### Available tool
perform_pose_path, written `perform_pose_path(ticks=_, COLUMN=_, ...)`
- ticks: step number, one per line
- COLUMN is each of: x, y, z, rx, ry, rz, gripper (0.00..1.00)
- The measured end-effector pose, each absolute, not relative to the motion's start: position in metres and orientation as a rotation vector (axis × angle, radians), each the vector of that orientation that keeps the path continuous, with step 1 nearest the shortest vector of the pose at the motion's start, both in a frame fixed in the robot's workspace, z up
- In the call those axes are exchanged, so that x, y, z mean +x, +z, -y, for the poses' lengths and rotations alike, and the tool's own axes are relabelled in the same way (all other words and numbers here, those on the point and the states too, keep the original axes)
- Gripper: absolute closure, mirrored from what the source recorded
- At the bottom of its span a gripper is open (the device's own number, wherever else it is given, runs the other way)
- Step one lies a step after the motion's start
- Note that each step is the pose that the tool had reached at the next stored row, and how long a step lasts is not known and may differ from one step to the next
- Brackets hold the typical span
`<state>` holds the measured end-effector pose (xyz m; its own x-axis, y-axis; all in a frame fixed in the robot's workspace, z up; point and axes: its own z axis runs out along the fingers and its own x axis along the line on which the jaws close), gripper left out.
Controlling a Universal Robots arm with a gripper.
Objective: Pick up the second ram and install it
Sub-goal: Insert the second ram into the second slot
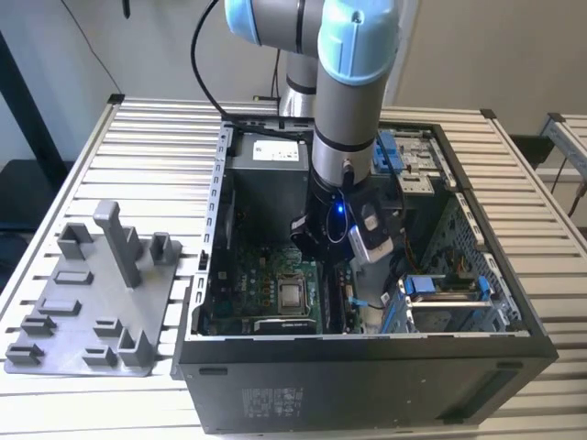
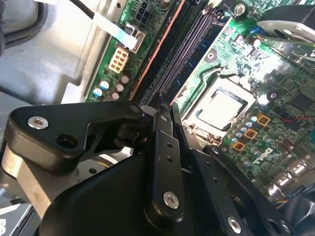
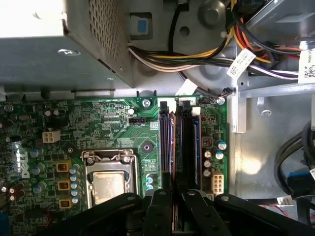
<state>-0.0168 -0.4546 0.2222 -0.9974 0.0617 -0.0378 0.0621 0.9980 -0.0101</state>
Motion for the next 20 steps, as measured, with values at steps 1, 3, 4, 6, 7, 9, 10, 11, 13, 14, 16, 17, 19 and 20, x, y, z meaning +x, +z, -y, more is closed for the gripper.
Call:
perform_pose_path(ticks=1, x=-0.0168, y=0.2222, z=0.4546, rx=0.096, ry=-0.017, rz=-3.103, gripper=0.86)
perform_pose_path(ticks=3, x=-0.0169, y=0.2222, z=0.4547, rx=0.096, ry=-0.018, rz=-3.103, gripper=0.86)
perform_pose_path(ticks=4, x=-0.0169, y=0.222, z=0.4548, rx=0.096, ry=-0.017, rz=-3.103, gripper=0.86)
perform_pose_path(ticks=6, x=-0.0169, y=0.2218, z=0.4552, rx=0.096, ry=-0.017, rz=-3.103, gripper=0.86)
perform_pose_path(ticks=7, x=-0.0169, y=0.2217, z=0.4554, rx=0.096, ry=-0.017, rz=-3.103, gripper=0.86)
perform_pose_path(ticks=9, x=-0.0169, y=0.2215, z=0.4558, rx=0.096, ry=-0.017, rz=-3.103, gripper=0.86)
perform_pose_path(ticks=10, x=-0.0169, y=0.2214, z=0.456, rx=0.096, ry=-0.017, rz=-3.103, gripper=0.86)
perform_pose_path(ticks=11, x=-0.0169, y=0.221, z=0.456, rx=0.096, ry=-0.017, rz=-3.103, gripper=0.86)
perform_pose_path(ticks=13, x=-0.0169, y=0.2204, z=0.4561, rx=0.096, ry=-0.018, rz=-3.103, gripper=0.86)
perform_pose_path(ticks=14, x=-0.0169, y=0.2202, z=0.4561, rx=0.096, ry=-0.018, rz=-3.103, gripper=0.86)
perform_pose_path(ticks=16, x=-0.0169, y=0.2192, z=0.456, rx=0.096, ry=-0.017, rz=-3.103, gripper=0.86)
perform_pose_path(ticks=17, x=-0.0169, y=0.2191, z=0.456, rx=0.096, ry=-0.018, rz=-3.103, gripper=0.86)
perform_pose_path(ticks=19, x=-0.0169, y=0.2185, z=0.456, rx=0.096, ry=-0.017, rz=-3.103, gripper=0.86)
perform_pose_path(ticks=20, x=-0.0169, y=0.2182, z=0.456, rx=0.096, ry=-0.017, rz=-3.103, gripper=0.86)
